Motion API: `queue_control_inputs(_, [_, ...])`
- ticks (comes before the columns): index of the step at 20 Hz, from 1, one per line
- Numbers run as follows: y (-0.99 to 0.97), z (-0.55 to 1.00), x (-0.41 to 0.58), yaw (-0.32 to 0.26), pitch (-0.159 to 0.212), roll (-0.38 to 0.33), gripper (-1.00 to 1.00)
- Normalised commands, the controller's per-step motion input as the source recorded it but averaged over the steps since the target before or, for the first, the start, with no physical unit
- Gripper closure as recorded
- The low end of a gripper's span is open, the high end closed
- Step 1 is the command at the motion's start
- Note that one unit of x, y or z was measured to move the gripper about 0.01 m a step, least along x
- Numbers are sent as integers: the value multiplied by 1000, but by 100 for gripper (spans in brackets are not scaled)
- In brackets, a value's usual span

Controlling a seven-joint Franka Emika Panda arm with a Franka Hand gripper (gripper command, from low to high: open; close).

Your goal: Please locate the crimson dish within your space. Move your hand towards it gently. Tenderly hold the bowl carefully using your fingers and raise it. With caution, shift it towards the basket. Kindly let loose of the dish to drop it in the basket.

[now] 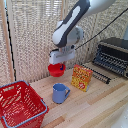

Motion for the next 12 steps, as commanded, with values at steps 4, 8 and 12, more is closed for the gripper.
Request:
queue_control_inputs(4, [543, 804, -6, -7, 9, 106, 100])
queue_control_inputs(8, [770, 694, -144, 0, 0, 84, 100])
queue_control_inputs(12, [864, 514, -193, 0, 0, 23, 100])
